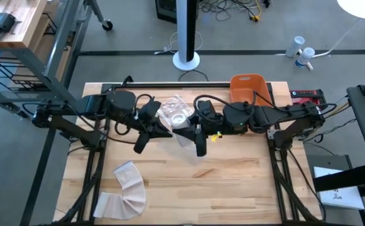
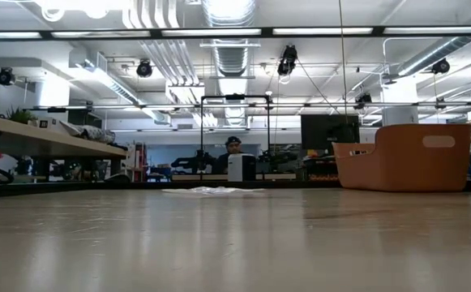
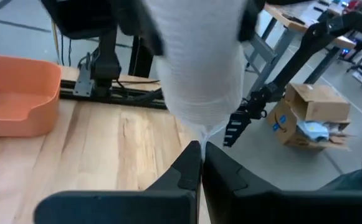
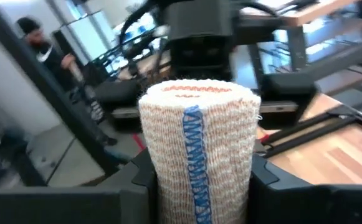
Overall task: Roll bandage
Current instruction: Put the center rolled brown bandage into the transparent zip bag
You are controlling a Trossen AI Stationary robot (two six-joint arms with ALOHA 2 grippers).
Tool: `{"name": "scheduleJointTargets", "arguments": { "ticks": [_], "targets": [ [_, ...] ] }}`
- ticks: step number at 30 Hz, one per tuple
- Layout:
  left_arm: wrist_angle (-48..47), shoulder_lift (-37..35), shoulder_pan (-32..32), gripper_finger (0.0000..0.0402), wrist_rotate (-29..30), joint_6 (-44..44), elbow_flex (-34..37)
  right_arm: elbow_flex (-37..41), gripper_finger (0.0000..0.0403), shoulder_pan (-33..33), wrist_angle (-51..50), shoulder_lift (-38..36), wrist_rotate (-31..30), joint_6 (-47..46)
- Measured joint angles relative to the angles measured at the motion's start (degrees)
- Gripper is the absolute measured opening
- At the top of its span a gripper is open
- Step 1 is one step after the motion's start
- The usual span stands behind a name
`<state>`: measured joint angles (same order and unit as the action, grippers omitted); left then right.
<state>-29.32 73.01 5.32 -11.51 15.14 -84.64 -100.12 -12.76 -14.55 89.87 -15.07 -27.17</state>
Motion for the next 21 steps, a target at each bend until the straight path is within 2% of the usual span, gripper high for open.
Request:
{"name": "scheduleJointTargets", "arguments": {
  "ticks": [4, 10, 17, 21],
  "targets": [
    [0.1, 0.0, 0.3, 0.0, 0.5, -1.2, 0.0, 0.0, 0.0119, 0.0, 0.6, 1.2, -3.9, -4.3],
    [0.0, -0.2, 0.6, 0.0, 1.9, -0.6, 0.0, 0.0, 0.0116, 0.0, 4.8, 3.9, -6.5, -10.1],
    [-0.7, -1.8, 1.3, 0.0, 5.3, 2.0, 0.0, 0.0, 0.012, -2.6, 5.6, 4.0, -21.5, -14.4],
    [-0.5, -3.9, 1.2, 0.0, 7.6, 2.5, 0.0, 0.0, 0.0116, -4.1, 7.3, 4.4, -26.9, -15.8]
  ]
}}
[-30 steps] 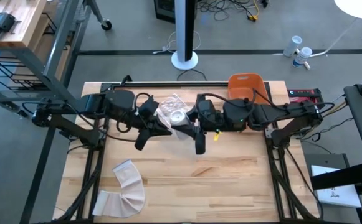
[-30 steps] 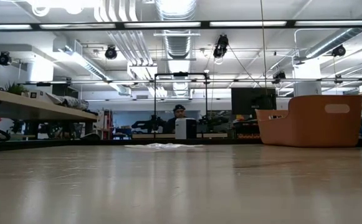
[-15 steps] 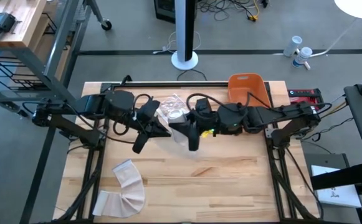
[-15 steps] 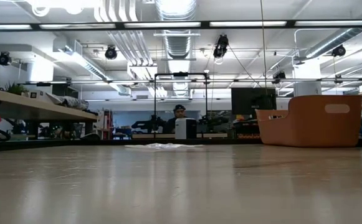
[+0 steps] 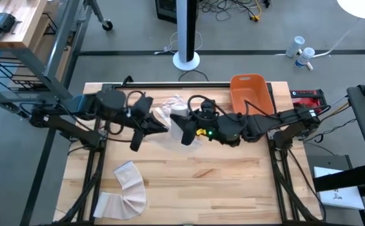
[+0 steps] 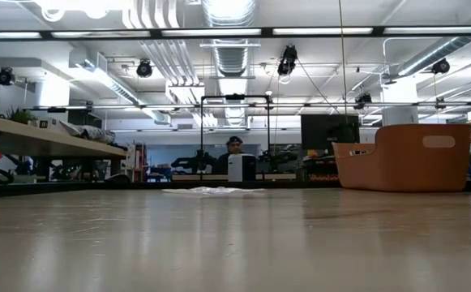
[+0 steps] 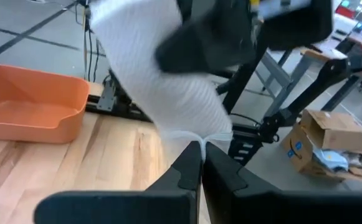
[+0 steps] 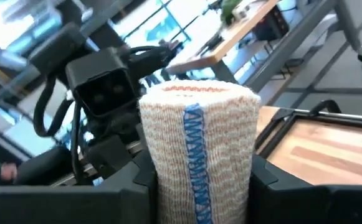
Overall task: Roll bandage
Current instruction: Put the center rolled brown bandage into the transparent zip bag
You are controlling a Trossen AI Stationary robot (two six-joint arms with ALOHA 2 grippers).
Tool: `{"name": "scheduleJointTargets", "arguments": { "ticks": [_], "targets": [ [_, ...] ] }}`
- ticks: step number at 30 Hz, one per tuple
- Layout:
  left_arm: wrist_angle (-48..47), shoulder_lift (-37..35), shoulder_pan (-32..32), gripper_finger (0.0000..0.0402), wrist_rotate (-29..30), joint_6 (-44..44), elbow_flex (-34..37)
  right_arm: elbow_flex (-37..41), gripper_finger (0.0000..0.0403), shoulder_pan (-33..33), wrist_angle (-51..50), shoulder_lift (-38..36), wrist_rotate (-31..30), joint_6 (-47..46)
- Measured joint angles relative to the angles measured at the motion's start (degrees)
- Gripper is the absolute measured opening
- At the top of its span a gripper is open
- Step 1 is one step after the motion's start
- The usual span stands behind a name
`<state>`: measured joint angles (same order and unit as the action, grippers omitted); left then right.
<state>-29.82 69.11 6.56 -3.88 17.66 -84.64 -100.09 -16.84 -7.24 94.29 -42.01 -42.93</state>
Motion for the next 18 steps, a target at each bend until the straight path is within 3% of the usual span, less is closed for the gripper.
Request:
{"name": "scheduleJointTargets", "arguments": {
  "ticks": [7, 15, 18],
  "targets": [
    [-0.2, -2.4, 0.0, 0.0, 0.0, 2.5, 0.0, 0.0, 0.012, -1.7, 5.0, 3.4, -11.8, -2.3],
    [-0.2, -2.8, 0.0, 0.0, 0.0, 3.9, 0.0, 0.1, 0.0116, -1.5, 29.9, 9.9, -13.3, 9.8],
    [-0.3, -3.3, 0.0, 0.0, 0.5, 3.1, -0.1, 0.1, 0.0119, -1.6, 33.3, 10.6, -14.2, 11.8]
  ]
}}
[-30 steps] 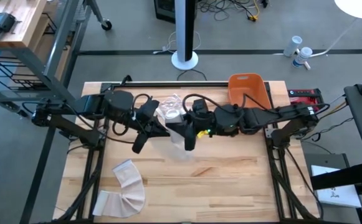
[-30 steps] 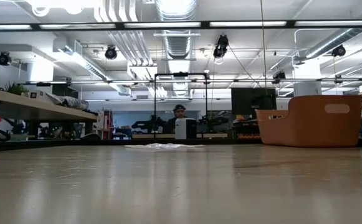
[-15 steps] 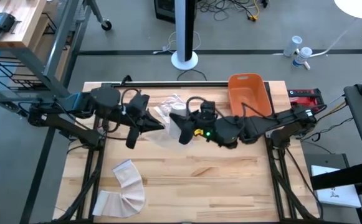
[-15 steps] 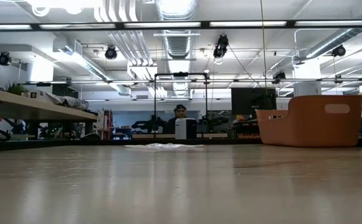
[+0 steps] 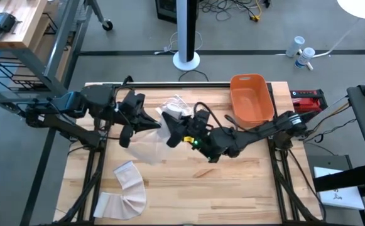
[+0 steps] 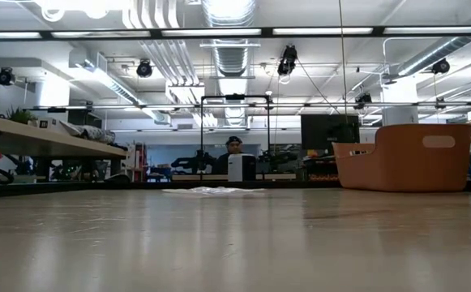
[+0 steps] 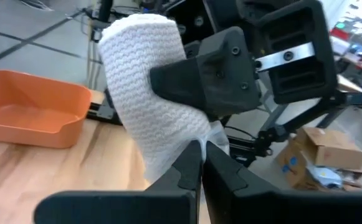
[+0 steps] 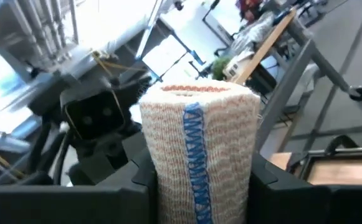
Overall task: Roll bandage
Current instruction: Put the center rolled brown bandage into the transparent zip bag, then close the transparent zip bag
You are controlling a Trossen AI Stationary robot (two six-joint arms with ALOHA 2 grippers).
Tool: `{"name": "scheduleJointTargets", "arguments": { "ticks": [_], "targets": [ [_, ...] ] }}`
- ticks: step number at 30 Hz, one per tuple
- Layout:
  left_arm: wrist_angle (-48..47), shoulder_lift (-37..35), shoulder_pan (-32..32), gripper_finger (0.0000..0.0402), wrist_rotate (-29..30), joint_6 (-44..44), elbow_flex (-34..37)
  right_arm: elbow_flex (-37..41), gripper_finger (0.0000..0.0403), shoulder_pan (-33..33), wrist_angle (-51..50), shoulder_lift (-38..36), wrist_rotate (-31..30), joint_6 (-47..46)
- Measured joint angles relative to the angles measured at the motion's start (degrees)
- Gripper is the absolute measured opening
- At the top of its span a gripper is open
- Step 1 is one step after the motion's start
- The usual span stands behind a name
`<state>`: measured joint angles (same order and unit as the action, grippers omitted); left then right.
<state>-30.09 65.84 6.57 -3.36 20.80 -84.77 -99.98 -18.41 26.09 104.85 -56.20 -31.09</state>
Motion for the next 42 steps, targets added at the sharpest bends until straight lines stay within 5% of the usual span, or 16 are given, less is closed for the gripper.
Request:
{"name": "scheduleJointTargets", "arguments": {
  "ticks": [4, 18, 28, 42],
  "targets": [
    [-0.8, -0.9, 0.0, 0.0, 2.3, -1.3, 0.1, 0.0, 0.0116, -0.5, 3.7, 0.3, -1.2, 4.2],
    [5.3, -3.9, 0.0, 0.0, 5.2, -8.2, 0.2, -0.1, 0.0127, -0.4, 8.2, 0.3, 11.4, 15.8],
    [11.9, -3.2, 0.0, 0.0, 4.3, -12.2, 0.2, -0.1, 0.0204, -0.3, 7.1, -1.2, 15.9, 18.3],
    [20.9, -3.6, -0.1, 0.0, 5.4, -16.8, 0.2, -0.1, 0.0309, 1.2, -23.3, -13.5, 25.2, 14.6]
  ]
}}
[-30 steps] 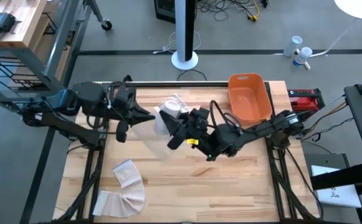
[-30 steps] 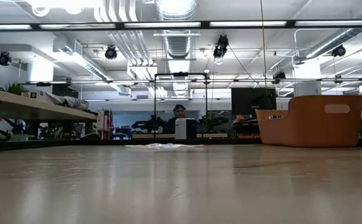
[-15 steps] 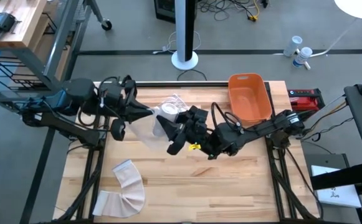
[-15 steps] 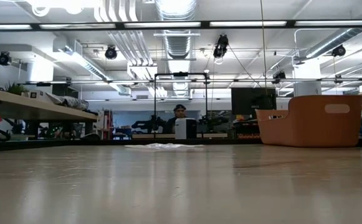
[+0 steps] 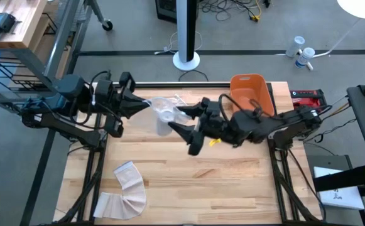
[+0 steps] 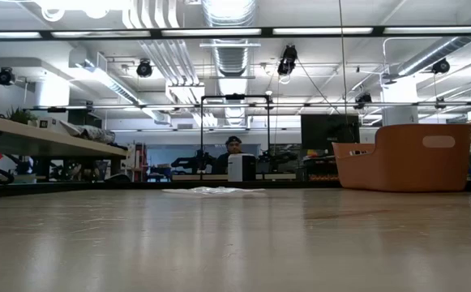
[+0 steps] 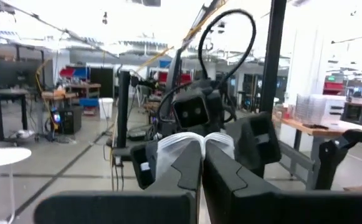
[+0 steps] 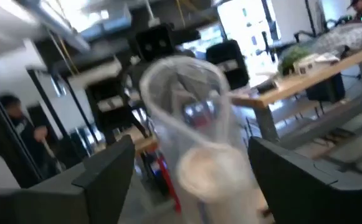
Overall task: Roll bandage
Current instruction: Close the transparent zip bag
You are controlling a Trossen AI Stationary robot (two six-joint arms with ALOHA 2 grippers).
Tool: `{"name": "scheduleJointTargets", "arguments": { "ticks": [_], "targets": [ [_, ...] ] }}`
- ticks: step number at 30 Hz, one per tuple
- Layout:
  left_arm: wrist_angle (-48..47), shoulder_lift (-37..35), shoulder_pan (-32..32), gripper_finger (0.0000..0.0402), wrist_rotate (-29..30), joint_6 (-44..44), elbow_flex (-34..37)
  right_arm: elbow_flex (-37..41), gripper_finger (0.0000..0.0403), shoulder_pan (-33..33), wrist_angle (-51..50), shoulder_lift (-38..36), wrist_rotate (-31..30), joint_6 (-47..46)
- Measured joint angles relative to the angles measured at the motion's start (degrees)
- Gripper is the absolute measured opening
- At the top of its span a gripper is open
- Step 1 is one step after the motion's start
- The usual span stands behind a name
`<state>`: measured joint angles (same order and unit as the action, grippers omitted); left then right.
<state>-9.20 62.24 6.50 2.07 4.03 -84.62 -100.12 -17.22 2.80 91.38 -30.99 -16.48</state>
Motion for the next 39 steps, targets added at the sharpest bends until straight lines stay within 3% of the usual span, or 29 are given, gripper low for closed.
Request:
{"name": "scheduleJointTargets", "arguments": {
  "ticks": [6, 15, 21, 26, 28, 35, 39],
  "targets": [
    [3.8, 0.5, 0.0, 0.0, 0.5, -1.3, 0.0, 0.0, 0.0303, 0.0, -10.2, -4.0, -0.4, 4.0],
    [10.0, 3.7, 0.0, 0.0, 0.5, -1.7, 0.0, 0.0, 0.0236, 0.4, -13.3, -6.9, -1.5, 10.9],
    [13.8, 6.4, -0.4, 0.0, 0.5, -1.7, 0.0, 0.0, 0.014, 0.4, -14.7, -9.1, 1.6, 11.4],
    [16.5, 7.6, -0.4, 0.0, 1.6, -2.0, 0.0, 0.0, 0.0034, 0.4, -20.9, -11.1, 3.1, 11.1],
    [16.6, 7.8, -0.4, 0.0, 1.8, -2.1, 0.0, 0.0, 0.0009, 0.4, -23.4, -11.9, 3.2, 11.1],
    [14.5, 8.9, -0.4, 0.0, 1.8, -2.1, 0.0, 0.0, 0.0003, 0.4, -27.3, -14.5, 4.6, 10.4],
    [4.2, 8.2, -0.4, 0.0015, 4.0, -1.5, 0.0, 0.0, 0.0002, 0.4, -35.3, -17.0, 4.9, 9.5]
  ]
}}
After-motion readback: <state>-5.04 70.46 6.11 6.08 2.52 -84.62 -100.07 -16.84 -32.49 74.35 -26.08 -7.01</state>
